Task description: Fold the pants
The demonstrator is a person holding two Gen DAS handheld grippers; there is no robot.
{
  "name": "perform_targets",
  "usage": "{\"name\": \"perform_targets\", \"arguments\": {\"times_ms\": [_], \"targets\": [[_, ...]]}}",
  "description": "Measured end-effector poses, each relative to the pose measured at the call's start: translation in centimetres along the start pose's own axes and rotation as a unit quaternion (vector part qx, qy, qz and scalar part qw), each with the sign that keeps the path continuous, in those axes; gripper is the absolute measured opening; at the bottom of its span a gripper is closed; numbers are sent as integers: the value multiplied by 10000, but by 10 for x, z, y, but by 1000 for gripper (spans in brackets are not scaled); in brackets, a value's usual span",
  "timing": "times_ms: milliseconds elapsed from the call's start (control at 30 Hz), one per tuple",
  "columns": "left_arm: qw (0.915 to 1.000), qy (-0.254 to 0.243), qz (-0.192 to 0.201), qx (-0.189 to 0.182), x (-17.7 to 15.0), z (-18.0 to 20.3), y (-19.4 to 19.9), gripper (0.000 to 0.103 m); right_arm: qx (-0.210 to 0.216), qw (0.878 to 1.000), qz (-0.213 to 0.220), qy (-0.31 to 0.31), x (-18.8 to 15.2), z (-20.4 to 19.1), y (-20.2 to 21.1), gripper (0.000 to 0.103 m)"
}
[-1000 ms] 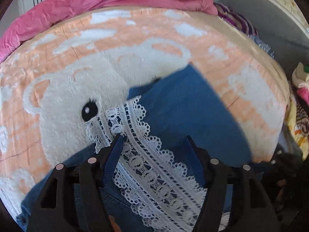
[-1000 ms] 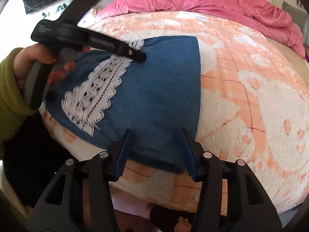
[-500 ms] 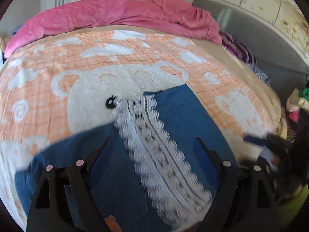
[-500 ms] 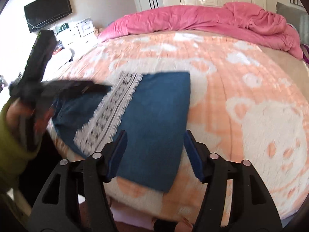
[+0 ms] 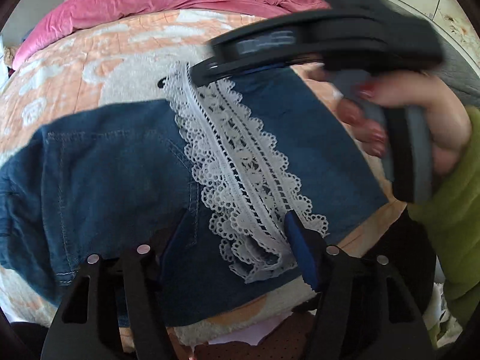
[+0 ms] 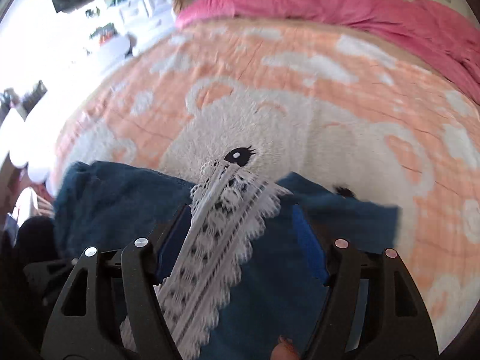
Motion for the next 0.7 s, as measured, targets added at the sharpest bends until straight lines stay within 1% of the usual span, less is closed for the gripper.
{"name": "perform_targets", "arguments": {"times_ms": [33, 100, 167, 267, 367, 467, 500, 567, 633, 700], "targets": [[10000, 5, 6, -15, 0, -1, 0, 63, -85, 9997, -207, -2, 0, 0, -14, 62], [10000, 30, 32, -65, -1, -3, 2, 62, -64, 9992, -373, -100, -2, 1, -27, 64], [9999, 64, 61, -133, -2, -6, 3, 62, -24, 9991, -387, -176, -2, 2, -30, 67], [9995, 169, 129, -212, -1, -8, 12, 62, -57, 9991, -387, -189, -2, 0, -26, 67], [9983, 365, 365, -254, 1, -18, 32, 62, 90, 9997, -139, -151, 5, -7, -6, 67], [9954, 682, 660, -145, 0, -36, 61, 64, 246, 9996, 161, -8, 13, -21, 20, 67], [9940, 772, 763, -100, 0, -41, 70, 71, 317, 9992, 223, 79, 15, -28, 26, 67], [9913, 886, 974, 72, -3, -52, 90, 80, 414, 9982, 352, 267, 20, -44, 37, 72], [9879, 988, 1143, 356, -7, -63, 108, 81, 575, 9963, 462, 446, 27, -63, 46, 74], [9848, 1116, 1207, 564, -14, -74, 119, 86, 686, 9945, 530, 580, 32, -79, 52, 77]]}}
Point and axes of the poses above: each gripper's, at about its wrist camera, not at the fingertips, and y roughly against the way its jaws point, z to its right, x to its top, the point moved 6 cm from there along -y, roughly the way its jaws point, and after that the axes turned 5 degrees about -x, right-handed, at the moved point
